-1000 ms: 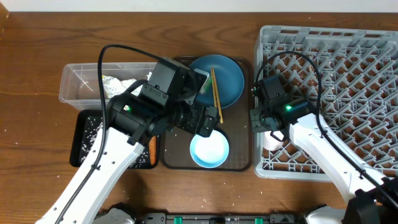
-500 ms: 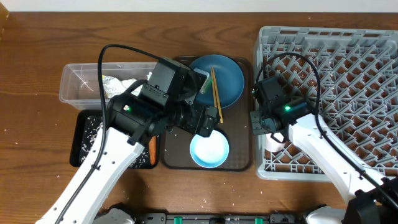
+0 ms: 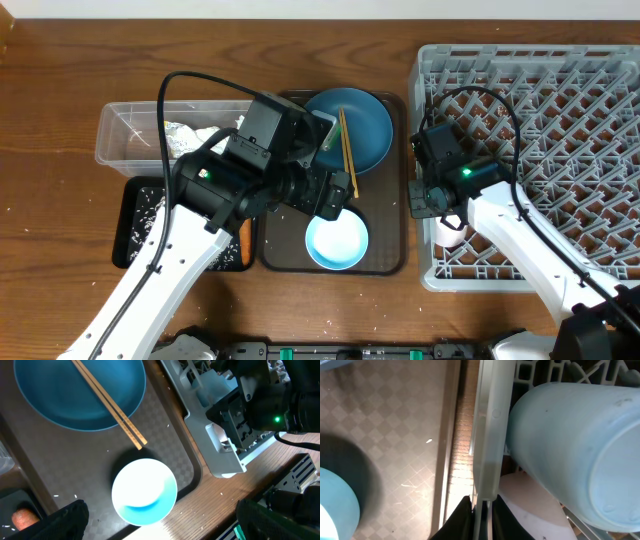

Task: Sort waste into correct bins and load items into the dishwasher rack

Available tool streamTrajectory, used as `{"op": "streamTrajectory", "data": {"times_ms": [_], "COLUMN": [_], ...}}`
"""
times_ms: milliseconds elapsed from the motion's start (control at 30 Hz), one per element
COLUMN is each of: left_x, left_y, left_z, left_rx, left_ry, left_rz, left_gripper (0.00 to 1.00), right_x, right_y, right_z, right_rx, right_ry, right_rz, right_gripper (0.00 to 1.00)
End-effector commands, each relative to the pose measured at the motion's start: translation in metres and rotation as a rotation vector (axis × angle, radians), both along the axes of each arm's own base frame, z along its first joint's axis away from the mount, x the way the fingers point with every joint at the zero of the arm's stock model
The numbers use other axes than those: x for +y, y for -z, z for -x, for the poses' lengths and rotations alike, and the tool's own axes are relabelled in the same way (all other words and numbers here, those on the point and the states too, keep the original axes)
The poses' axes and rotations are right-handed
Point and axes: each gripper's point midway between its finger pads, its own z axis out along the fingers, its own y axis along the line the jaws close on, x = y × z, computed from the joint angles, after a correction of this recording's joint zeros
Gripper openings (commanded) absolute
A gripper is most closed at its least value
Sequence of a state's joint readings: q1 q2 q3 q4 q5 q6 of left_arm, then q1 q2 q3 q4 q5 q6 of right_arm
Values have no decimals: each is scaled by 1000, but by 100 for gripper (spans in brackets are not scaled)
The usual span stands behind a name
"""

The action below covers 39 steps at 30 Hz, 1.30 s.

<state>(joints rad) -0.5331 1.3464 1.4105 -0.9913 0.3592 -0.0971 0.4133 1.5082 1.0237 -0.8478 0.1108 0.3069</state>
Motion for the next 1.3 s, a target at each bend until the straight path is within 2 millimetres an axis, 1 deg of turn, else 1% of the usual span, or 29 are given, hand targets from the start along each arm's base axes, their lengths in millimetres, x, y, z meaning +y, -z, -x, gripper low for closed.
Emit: {"op": "streamTrajectory", "data": {"times_ms": [0,67,133,233,367,400,433,500,567,633,767,800,867,900,933,967,1000,1167,1267], "left_x": [1,1,1,1,1,1,1,1,2,1,1,1,1,1,1,1,1,2,1], "left_y": [1,1,1,1,1,1,1,1,1,1,1,1,1,1,1,1,1,1,1], "left_z": [-1,-1,-1,-1,-1,-1,-1,-1,-1,-1,-1,-1,-1,-1,-1,-1,-1,-1,-1], "left_rx": [-4,-4,-4,-4,-4,-4,-4,-4,-3,-4,-4,-4,-4,-4,-4,-4,-4,-3,-4], "left_ry": [1,1,1,1,1,1,1,1,1,1,1,1,1,1,1,1,1,0,1], "left_rz": [-11,-11,-11,-11,-11,-11,-11,-11,-11,-11,-11,-11,-11,-11,-11,-11,-11,-11,-11], "left_gripper": [96,96,96,96,96,96,96,96,96,96,97,96,97,96,96,96,96,96,97], "right_x": [-24,-24,-23,-21,-14,-10,-8,3,13,18,24,26,29,31,30,30,29,27,31], "right_y": [-1,-4,-12,-35,-77,-91,-97,-113,-122,-126,-125,-125,-125,-125,-124,-123,-121,-119,-119], "right_z": [-8,-8,-10,-15,-19,-19,-19,-18,-16,-14,-10,-9,-8,-6,-5,-3,-1,4,6], "right_rx": [-33,-34,-43,-76,-135,-157,-166,-195,-211,-213,-193,-189,-182,-174,-166,-157,-147,-126,-117], "right_ry": [54,55,51,38,30,22,18,-3,-23,-33,-50,-56,-62,-65,-66,-65,-64,-61,-71], "right_rz": [85,85,82,72,35,9,-4,-71,-138,-168,-206,-217,-233,-241,-241,-237,-233,-225,-244], "right_gripper": [15,17,24,28,31,32,32,34,38,38,39,41,49,65,86,95,99,99,99]}}
